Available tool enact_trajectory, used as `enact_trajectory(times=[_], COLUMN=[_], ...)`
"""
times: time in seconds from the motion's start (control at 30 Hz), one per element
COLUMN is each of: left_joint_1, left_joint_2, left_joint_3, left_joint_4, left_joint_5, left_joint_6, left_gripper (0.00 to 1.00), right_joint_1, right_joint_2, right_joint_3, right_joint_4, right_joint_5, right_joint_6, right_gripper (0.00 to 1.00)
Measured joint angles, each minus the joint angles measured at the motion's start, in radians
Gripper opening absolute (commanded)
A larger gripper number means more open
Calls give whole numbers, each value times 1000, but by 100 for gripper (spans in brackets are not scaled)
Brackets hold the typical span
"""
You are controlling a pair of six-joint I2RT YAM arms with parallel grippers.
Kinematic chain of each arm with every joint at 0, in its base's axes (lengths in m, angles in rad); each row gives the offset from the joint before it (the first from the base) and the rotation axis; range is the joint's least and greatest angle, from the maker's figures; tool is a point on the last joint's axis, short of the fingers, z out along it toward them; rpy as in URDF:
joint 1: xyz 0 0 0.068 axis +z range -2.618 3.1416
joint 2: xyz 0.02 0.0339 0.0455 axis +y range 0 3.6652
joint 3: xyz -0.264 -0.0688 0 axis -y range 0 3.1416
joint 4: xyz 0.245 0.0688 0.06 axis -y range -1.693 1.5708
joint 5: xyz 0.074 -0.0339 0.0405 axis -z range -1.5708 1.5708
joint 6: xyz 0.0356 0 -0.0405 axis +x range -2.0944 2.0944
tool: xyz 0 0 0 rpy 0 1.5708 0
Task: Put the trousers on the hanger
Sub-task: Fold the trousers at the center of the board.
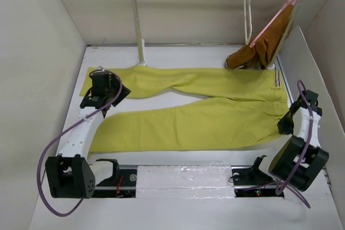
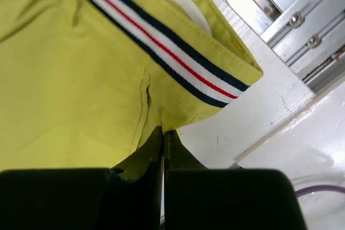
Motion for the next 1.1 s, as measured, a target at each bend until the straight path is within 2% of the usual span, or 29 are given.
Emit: enact_trajectory(times=[0.1, 0.2, 0.23, 0.3, 0.33, 0.47, 0.53, 0.63, 0.7, 0.83, 1.0, 1.03, 1.1], left_joint_1=[117, 208, 239, 298, 325, 464, 539, 607, 623, 626, 617, 610, 594], left_joint_2=[-5, -5, -5, -6, -3, 53, 91, 133, 152, 181, 193, 185, 156], left_joint_3=[-2, -2, -2, -2, -2, 14, 14, 7, -13, -71, -95, -95, -101], left_joint_4=[-54, -128, -152, -192, -209, -289, -315, -339, -336, -327, -319, -319, -304], left_joint_5=[0, -60, -88, -150, -183, -226, -226, -233, -220, -187, -120, -114, -97], left_joint_6=[-13, -22, -22, -19, -20, -20, -14, -14, -13, -13, -5, -3, 1], left_gripper=[46, 48, 52, 71, 71, 92, 96, 95, 90, 75, 69, 63, 57], right_joint_1=[-22, 0, 28, 94, 122, 170, 176, 182, 182, 182, 170, 167, 167], right_joint_2=[-110, -208, -230, -268, -285, -319, -318, -320, -325, -343, -331, -331, -332], right_joint_3=[-2, -6, -9, -23, -37, -93, -104, -111, -119, -172, -189, -189, -189], right_joint_4=[-2, -5, -4, 8, 18, 45, 51, 66, 83, 124, 134, 134, 136], right_joint_5=[-86, -156, -171, -220, -244, -347, -367, -387, -397, -418, -428, -431, -433], right_joint_6=[-77, -130, -142, -158, -159, -158, -160, -163, -166, -170, -191, -195, -195], right_gripper=[0, 0, 0, 0, 0, 0, 0, 0, 0, 0, 0, 0, 0])
